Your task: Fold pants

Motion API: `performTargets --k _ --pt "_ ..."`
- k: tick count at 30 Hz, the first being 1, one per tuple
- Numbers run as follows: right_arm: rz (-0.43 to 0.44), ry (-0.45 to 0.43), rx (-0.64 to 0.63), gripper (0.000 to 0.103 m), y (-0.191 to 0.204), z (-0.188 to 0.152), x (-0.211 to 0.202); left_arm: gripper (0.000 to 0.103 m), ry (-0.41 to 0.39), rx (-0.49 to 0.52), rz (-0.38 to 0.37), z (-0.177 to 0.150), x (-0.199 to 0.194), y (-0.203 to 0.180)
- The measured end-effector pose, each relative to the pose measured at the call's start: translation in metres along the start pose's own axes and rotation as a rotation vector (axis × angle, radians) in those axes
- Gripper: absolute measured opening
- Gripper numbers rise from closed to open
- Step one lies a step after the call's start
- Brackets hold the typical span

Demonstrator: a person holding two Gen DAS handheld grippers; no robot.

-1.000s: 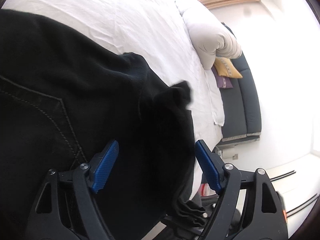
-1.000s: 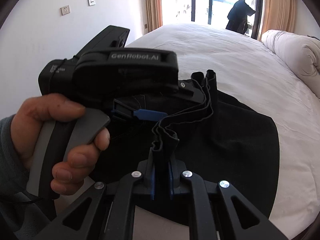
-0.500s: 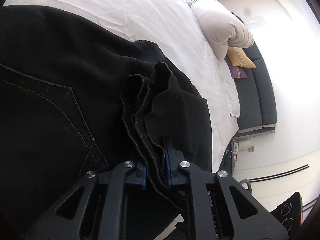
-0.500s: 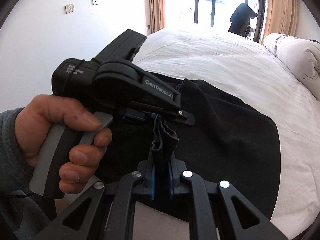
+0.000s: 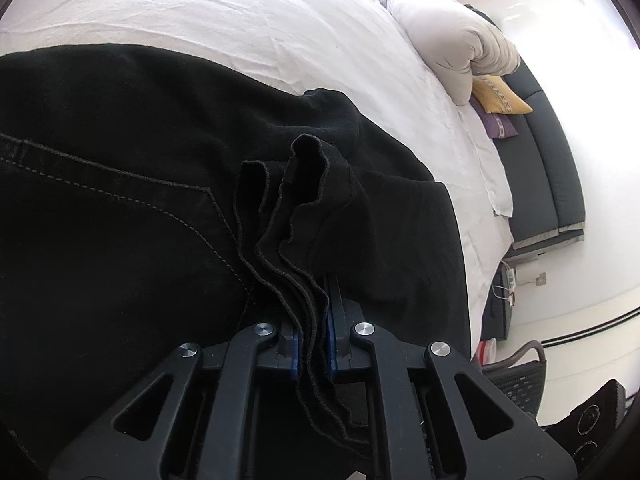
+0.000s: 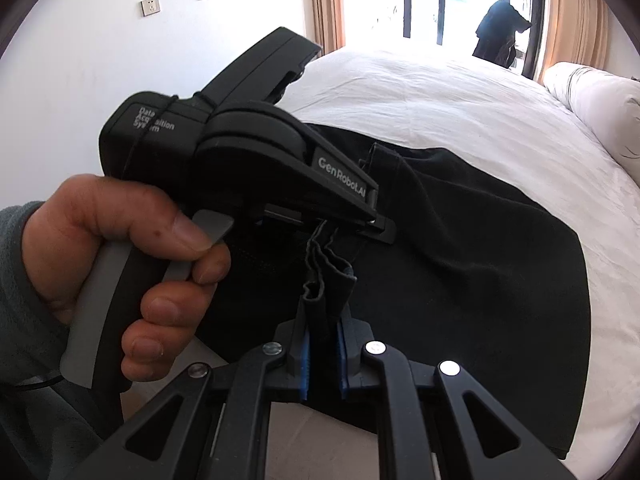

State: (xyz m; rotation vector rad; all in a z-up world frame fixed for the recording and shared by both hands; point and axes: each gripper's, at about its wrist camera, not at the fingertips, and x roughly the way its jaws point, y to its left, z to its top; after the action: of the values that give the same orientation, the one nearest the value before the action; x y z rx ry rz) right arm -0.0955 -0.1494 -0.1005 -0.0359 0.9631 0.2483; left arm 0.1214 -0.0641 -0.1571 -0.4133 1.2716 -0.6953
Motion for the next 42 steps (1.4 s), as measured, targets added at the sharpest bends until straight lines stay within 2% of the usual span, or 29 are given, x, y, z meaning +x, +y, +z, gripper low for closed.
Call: performTargets --k 8,13,14,15,17,20,21,22,25,27,29,31,32,34,36,37,40,42 --pt "0.013 -0.003 0.007 0.012 0.002 0.003 0.01 0.008 -0.002 0.033 0.034 0.0 -0.003 0.005" --pt "0.078 0.04 0.073 0.024 -0.003 -0.006 0.032 0.008 0.001 0.012 -0.001 0.0 -0.004 0.013" --pt "0.104 0.037 0.084 0.03 -0.005 -0.006 0.031 0.009 0.007 0.016 0.0 0.001 -0.005 0.011" --pt "0.136 0.043 0.098 0.044 -0.007 -0.005 0.029 0.009 0.011 0.03 0.014 0.002 -0.01 0.01" --pt "0.211 0.041 0.139 0.057 -0.014 -0.004 0.019 0.012 -0.001 0.073 0.068 0.004 -0.023 0.006" --pt "0.328 0.012 0.214 0.057 -0.038 -0.003 -0.004 0.032 -0.058 0.111 0.202 0.012 -0.047 0.002" --pt "0.358 -0.008 0.248 0.057 -0.052 -0.003 -0.014 0.054 -0.088 0.105 0.236 0.016 -0.057 0.004" --pt "0.38 -0.034 0.283 0.057 -0.067 -0.002 -0.024 0.07 -0.115 0.093 0.248 0.019 -0.065 0.007" --pt "0.398 -0.102 0.368 0.057 -0.122 0.002 -0.047 0.069 -0.147 0.1 0.255 0.022 -0.079 0.004" --pt "0.424 -0.147 0.426 0.057 -0.164 0.006 -0.053 0.069 -0.152 0.154 0.191 0.018 -0.078 -0.016" --pt "0.544 -0.161 0.503 0.057 -0.213 0.01 -0.044 0.07 -0.138 0.213 0.107 0.013 -0.065 -0.038" --pt "0.613 -0.153 0.585 0.057 -0.256 0.012 -0.026 0.07 -0.112 0.257 0.079 0.009 -0.047 -0.053" --pt "0.68 -0.126 0.619 0.058 -0.273 0.014 -0.012 0.069 -0.091 0.282 0.078 0.006 -0.033 -0.058" --pt "0.734 -0.11 0.643 0.058 -0.293 0.018 0.007 0.068 -0.041 0.296 0.085 0.0 -0.009 -0.058" --pt "0.799 -0.051 0.668 0.058 -0.31 0.028 0.036 0.065 -0.005 0.287 0.098 -0.008 0.013 -0.057" --pt "0.796 -0.03 0.685 0.058 -0.314 0.026 0.049 0.062 -0.002 0.291 0.106 -0.012 0.018 -0.054" --pt "0.781 0.05 0.733 0.057 -0.322 0.016 0.084 0.062 -0.013 0.326 0.12 -0.021 0.019 -0.055" --pt "0.807 0.033 0.77 0.051 -0.325 0.005 0.089 0.063 -0.021 0.326 0.121 -0.023 0.017 -0.053"
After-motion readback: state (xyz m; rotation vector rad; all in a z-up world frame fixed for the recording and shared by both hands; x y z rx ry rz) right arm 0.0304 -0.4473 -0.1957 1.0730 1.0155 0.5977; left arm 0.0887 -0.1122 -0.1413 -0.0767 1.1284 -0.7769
